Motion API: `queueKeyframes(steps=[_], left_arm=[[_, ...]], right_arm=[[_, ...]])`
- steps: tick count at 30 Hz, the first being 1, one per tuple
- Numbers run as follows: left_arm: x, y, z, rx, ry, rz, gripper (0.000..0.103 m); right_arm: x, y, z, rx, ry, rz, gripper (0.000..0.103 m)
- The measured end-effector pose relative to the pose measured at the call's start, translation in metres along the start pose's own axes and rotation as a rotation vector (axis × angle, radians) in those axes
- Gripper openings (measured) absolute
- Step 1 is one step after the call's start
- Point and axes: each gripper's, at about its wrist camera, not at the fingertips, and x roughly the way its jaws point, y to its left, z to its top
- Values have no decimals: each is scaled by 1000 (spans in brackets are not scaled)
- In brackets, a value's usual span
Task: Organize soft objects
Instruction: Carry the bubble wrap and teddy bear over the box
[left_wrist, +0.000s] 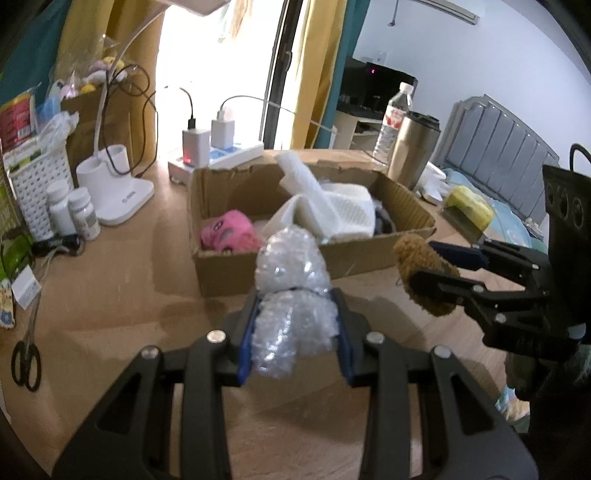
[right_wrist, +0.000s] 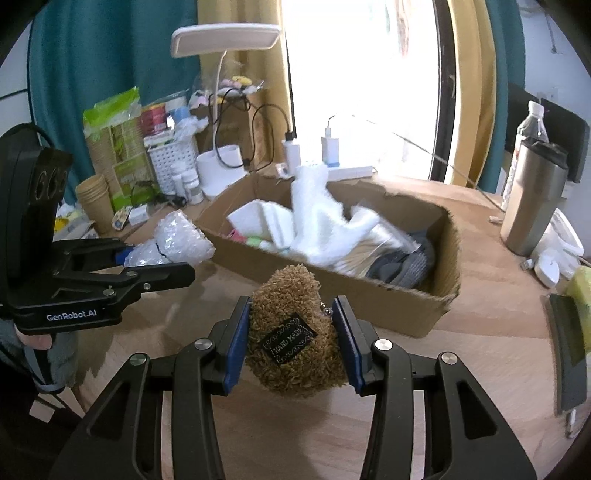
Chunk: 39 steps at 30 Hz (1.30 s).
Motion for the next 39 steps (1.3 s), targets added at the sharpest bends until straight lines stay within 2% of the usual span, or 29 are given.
queueKeyframes(steps=[24,39], left_arm=[[7,-8,49,65,-60,39,37],[42,-4,78,70,-50,57,37]], right_arm=[[-12,-47,24,54,-103,-22,47],[6,-72,33,90,-106,-30,47]])
